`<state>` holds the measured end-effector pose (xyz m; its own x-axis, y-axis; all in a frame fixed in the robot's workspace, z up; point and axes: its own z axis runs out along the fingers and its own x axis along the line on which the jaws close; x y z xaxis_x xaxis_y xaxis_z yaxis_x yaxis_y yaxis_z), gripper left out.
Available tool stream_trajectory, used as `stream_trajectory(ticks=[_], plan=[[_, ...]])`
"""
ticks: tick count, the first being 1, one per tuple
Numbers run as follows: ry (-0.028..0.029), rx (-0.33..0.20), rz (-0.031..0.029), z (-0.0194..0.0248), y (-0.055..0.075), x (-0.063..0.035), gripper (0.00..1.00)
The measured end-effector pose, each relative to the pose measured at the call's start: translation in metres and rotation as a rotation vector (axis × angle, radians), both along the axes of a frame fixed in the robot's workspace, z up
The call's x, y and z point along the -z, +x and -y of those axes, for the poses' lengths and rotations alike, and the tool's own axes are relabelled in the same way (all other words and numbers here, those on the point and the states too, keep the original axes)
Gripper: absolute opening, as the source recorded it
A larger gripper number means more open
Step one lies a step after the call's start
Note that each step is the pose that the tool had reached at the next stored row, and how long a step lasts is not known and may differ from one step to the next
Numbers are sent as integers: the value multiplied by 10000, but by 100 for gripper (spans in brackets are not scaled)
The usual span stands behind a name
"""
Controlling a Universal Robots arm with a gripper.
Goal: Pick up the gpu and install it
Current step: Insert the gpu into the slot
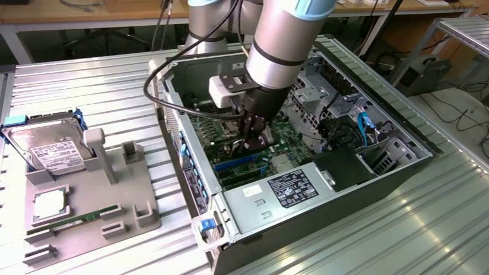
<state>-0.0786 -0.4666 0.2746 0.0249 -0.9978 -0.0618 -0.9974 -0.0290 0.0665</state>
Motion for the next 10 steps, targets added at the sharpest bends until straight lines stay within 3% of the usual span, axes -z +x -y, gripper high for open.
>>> stream_trajectory(ticks=[10], plan=[[-10, -28, -3, -2, -4, 145, 26]])
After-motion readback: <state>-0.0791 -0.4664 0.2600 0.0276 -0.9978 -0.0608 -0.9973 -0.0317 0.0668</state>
